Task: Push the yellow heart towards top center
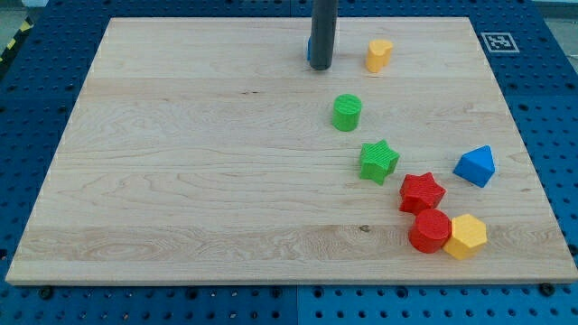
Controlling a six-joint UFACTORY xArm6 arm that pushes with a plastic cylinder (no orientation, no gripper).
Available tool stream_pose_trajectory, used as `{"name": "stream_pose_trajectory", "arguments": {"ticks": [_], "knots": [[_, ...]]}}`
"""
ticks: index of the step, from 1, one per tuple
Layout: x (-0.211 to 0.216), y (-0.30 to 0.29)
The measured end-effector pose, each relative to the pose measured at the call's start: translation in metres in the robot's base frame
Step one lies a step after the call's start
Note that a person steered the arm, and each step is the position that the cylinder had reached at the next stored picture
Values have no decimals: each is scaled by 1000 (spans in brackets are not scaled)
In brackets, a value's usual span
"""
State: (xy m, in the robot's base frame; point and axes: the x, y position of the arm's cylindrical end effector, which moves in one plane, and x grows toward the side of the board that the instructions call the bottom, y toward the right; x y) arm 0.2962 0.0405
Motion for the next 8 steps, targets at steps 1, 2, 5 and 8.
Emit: {"name": "stream_pose_trajectory", "arguments": {"ticks": [1, 2, 5, 8], "knots": [[-29, 0], [-40, 0], [50, 119], [-2, 106]]}}
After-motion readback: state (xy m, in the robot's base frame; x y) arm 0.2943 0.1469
